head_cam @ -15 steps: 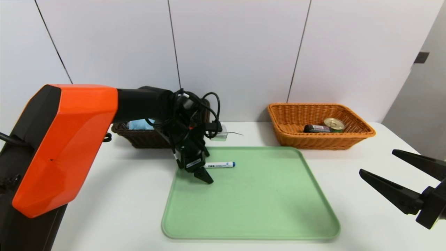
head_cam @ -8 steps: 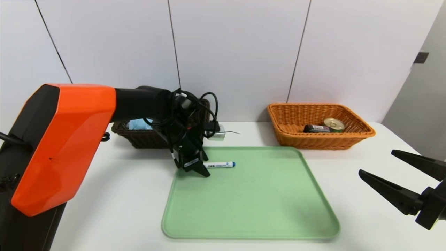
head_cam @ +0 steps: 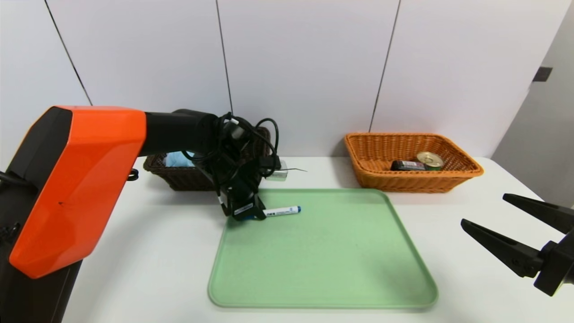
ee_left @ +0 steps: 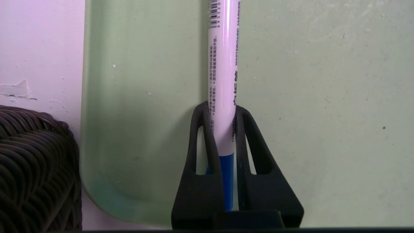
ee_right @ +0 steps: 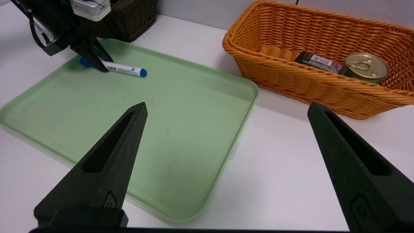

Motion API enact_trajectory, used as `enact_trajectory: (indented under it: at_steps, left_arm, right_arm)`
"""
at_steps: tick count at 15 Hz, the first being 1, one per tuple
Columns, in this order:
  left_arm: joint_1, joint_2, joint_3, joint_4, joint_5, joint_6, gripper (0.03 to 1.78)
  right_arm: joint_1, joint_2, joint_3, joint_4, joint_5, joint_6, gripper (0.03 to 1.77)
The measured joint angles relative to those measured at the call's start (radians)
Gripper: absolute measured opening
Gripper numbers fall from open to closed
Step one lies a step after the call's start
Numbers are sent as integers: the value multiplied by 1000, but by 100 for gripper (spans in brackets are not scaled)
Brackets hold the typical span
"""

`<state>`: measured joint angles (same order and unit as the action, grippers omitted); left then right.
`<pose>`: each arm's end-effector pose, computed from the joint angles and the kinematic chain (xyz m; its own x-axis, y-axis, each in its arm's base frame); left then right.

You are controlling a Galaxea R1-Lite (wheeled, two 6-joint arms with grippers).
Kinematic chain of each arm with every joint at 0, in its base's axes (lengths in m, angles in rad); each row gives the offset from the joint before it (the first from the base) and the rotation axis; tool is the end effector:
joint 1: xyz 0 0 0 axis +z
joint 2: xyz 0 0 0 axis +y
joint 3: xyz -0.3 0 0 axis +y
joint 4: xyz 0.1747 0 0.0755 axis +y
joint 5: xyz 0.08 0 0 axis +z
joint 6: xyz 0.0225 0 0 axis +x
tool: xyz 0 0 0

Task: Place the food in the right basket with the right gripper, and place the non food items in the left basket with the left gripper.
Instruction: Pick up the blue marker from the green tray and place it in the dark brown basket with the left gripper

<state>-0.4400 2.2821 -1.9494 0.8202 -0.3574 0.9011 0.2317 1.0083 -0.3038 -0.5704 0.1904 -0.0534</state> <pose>0.3827 -0.1888 0.1492 0.1950 -0.4785 -0.8562 0.9757 0.1834 0.1197 0.1189 0.0324 0.1845 0.9037 0.4077 -0.1313 -0.4144 0.9097 -0.0276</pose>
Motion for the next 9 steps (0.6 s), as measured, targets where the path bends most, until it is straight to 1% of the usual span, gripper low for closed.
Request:
enact_trajectory:
  at_steps: [4,6,9]
  left_arm:
    - [-24,-19,-7,-23,-1,-6,17]
    - [-41,-52,-10,-79,-2,-27,17]
    - [-55,-121,-11,-198,-4,-113,17]
  right_arm:
    - [0,2,10,2,0,0,171]
    - [0,5,15,1,1,-1,171]
    - [0,23,12,-2,1,-9,171]
